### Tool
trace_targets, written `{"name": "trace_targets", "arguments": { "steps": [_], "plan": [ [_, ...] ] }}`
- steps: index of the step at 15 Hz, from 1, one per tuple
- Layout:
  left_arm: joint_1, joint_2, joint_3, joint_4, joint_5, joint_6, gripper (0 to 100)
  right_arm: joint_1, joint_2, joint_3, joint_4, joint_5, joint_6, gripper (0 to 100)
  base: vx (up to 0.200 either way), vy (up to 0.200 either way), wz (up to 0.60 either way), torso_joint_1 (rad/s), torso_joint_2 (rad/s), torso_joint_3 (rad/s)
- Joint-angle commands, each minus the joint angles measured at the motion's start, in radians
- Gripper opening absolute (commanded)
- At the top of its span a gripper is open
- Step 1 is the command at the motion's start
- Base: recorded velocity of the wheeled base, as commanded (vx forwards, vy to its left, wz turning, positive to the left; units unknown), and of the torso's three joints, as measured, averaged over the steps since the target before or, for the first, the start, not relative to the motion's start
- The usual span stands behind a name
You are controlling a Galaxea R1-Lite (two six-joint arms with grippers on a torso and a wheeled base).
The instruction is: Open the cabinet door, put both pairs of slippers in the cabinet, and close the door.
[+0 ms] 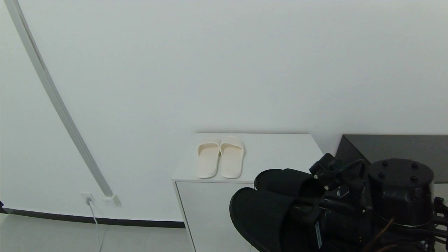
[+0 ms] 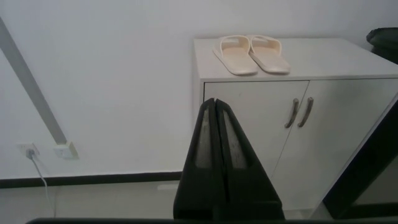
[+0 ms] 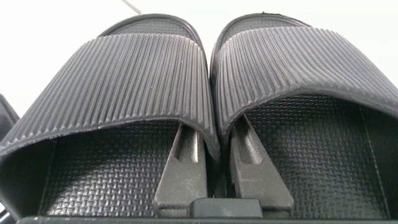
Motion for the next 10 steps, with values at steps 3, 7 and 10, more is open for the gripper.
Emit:
{"name": "trace_targets", "arguments": {
  "steps": [3,7,10],
  "plan": [
    [-0.001,0.001,0.0,0.0,0.0,0.0,0,0.001,0.003,0.0,0.0,-0.001,0.0,0,0.0,0.0,0.0,0.0,0.0,0.0],
    [0.0,0.001,0.0,0.0,0.0,0.0,0,0.001,0.008,0.011,0.0,0.002,-0.031,0,0.0,0.0,0.0,0.0,0.0,0.0],
    [0.0,0.001,0.0,0.0,0.003,0.003,0,0.004,0.011,0.017,0.0,0.002,-0.031,0,0.0,0.0,0.0,-0.137,0.32,0.15]
  ]
}}
